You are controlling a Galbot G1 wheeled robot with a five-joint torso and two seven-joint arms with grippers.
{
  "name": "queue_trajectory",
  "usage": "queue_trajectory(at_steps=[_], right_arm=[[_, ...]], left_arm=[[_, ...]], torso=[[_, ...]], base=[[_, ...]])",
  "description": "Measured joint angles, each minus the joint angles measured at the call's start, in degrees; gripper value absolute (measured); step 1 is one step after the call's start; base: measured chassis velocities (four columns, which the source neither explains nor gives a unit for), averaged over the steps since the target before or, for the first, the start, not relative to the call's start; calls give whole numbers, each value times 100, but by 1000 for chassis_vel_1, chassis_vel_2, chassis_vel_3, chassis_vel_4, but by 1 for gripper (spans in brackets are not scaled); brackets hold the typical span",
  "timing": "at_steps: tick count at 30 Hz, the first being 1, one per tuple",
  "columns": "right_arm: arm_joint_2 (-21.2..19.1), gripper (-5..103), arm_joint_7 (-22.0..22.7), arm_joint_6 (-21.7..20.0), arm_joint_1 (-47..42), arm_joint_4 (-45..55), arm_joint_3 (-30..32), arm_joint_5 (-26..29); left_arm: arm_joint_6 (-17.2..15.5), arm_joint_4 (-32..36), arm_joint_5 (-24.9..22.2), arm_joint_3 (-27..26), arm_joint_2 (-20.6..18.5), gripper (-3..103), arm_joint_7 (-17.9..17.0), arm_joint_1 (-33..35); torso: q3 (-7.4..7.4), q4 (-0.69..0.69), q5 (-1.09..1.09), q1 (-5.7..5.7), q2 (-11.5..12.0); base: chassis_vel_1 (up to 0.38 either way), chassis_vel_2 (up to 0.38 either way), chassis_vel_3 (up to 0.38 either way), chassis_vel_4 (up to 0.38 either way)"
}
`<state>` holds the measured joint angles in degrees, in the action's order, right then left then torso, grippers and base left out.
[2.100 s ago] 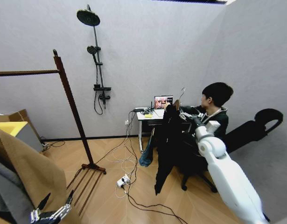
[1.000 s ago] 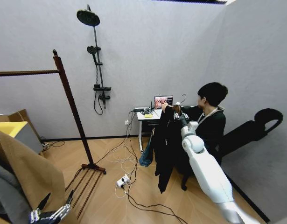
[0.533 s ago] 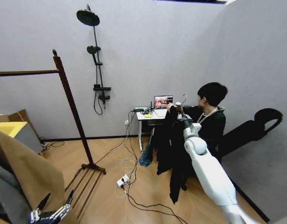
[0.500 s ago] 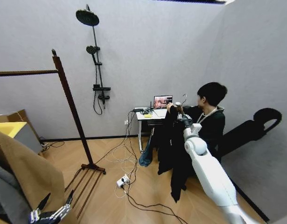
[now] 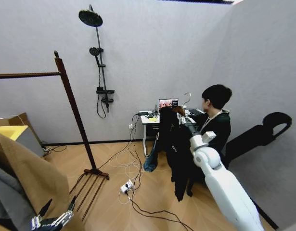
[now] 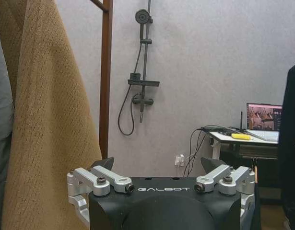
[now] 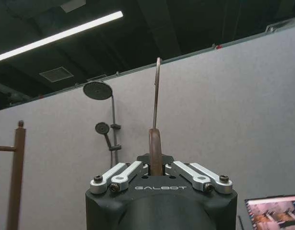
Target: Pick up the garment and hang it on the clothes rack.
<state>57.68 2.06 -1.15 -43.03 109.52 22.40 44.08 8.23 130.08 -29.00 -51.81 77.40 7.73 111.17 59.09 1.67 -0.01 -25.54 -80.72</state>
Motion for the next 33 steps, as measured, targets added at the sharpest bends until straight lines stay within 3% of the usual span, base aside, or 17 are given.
queue_trajectory(at_steps=[9, 33], right_arm=[[-540, 10, 29, -162, -1150, 797, 516, 333], [-370, 10, 112, 24, -2236, 1188, 1348, -314]], left_arm=[[0, 0, 0, 0, 0, 100, 1, 0], [0, 0, 0, 0, 0, 100, 1, 0]], torso=[[-1, 4, 2, 0, 0], [0, 2, 1, 0, 0]], base=[[0, 0, 0, 0], [12, 9, 7, 11]])
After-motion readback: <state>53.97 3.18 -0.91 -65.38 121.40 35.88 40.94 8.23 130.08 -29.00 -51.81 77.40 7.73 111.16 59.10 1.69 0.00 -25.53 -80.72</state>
